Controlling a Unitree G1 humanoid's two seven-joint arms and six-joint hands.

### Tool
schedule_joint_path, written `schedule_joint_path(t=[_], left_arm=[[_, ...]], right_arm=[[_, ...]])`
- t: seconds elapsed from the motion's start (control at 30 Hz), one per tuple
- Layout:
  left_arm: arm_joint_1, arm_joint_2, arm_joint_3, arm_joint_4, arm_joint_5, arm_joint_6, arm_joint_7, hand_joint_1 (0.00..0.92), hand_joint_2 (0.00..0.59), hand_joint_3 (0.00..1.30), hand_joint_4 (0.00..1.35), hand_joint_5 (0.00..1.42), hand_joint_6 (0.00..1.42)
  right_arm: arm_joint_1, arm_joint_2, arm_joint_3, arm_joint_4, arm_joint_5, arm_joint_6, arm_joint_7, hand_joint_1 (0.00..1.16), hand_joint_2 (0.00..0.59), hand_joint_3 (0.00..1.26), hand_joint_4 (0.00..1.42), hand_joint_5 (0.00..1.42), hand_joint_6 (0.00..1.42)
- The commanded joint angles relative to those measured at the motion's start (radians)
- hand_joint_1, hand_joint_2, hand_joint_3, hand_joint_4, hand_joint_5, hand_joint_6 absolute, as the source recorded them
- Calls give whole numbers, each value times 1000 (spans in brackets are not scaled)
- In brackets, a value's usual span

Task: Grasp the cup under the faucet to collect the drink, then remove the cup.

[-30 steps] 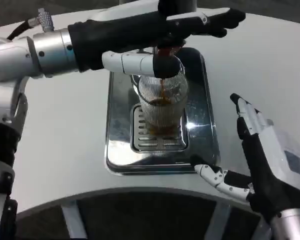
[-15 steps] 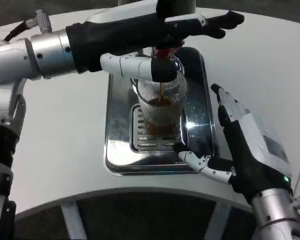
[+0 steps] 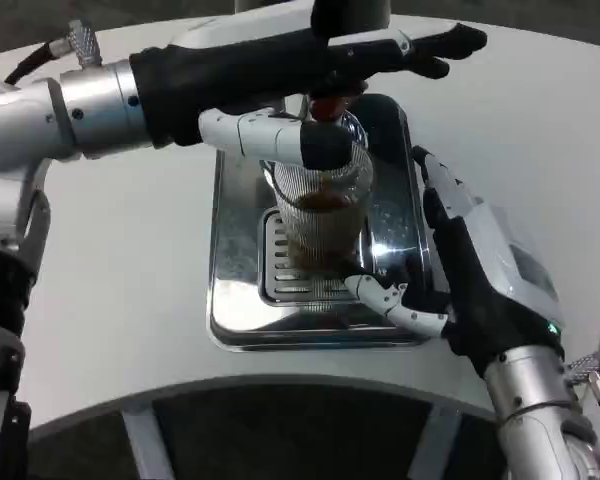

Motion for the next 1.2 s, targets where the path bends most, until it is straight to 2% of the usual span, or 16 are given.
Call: schedule_joint_path(t=[0.03, 0.37, 1.2], left_arm=[[52, 17, -25, 23, 44, 10, -24, 0, 17, 49, 0, 61, 0], [56, 20, -25, 17, 42, 10, -18, 0, 17, 49, 0, 61, 0], [62, 24, -19, 14, 40, 12, -7, 0, 17, 49, 0, 61, 0]], right_arm=[[-36, -10, 9, 42, 27, 4, -29, 581, 230, 0, 0, 0, 0], [-110, -12, 36, 114, 70, 4, -53, 578, 228, 0, 0, 0, 0], [-205, -21, 60, 243, 155, 7, -79, 545, 214, 0, 0, 0, 0]])
